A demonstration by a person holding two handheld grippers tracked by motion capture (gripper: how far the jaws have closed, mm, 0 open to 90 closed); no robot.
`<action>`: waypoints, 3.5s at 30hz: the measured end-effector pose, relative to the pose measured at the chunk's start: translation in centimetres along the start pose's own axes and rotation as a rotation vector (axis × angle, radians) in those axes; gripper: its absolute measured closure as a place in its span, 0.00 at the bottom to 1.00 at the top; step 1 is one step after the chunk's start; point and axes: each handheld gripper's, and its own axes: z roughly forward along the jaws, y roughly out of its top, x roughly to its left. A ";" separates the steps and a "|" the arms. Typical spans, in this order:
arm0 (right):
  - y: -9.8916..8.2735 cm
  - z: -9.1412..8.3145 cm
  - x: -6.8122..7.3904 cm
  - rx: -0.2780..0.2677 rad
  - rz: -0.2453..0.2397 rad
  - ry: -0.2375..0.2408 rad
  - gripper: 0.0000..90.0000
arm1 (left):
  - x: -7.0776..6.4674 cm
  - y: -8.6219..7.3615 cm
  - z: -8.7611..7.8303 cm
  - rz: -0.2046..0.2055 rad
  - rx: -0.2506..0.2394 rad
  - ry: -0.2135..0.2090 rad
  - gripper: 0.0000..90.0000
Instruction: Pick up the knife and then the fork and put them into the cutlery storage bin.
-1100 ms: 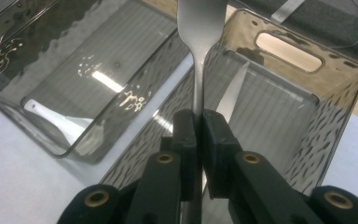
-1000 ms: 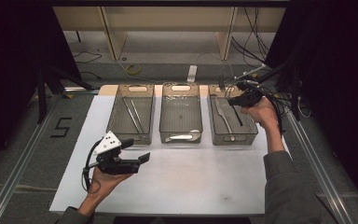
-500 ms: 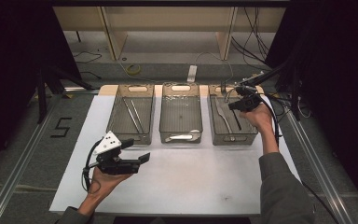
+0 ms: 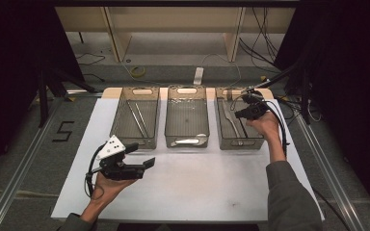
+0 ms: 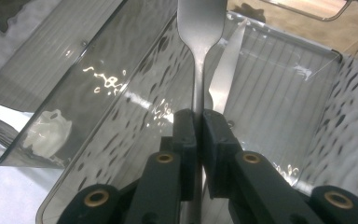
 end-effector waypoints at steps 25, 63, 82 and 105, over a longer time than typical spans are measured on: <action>-0.2 -0.7 0.6 -0.009 0.053 0.006 0.62 | 0.0 0.0 0.0 -0.007 -0.003 -0.006 0.18; -5.3 -5.4 7.4 -0.302 -0.022 0.195 0.35 | 0.5 0.0 -0.1 -0.073 -0.028 -0.056 0.18; -9.2 -5.9 9.3 -0.386 -0.044 0.283 0.31 | 0.4 0.0 0.3 -0.073 -0.015 -0.071 0.18; -15.3 -6.7 9.9 -0.457 -0.030 0.292 0.27 | 0.2 -0.1 0.1 -0.056 -0.001 -0.103 0.18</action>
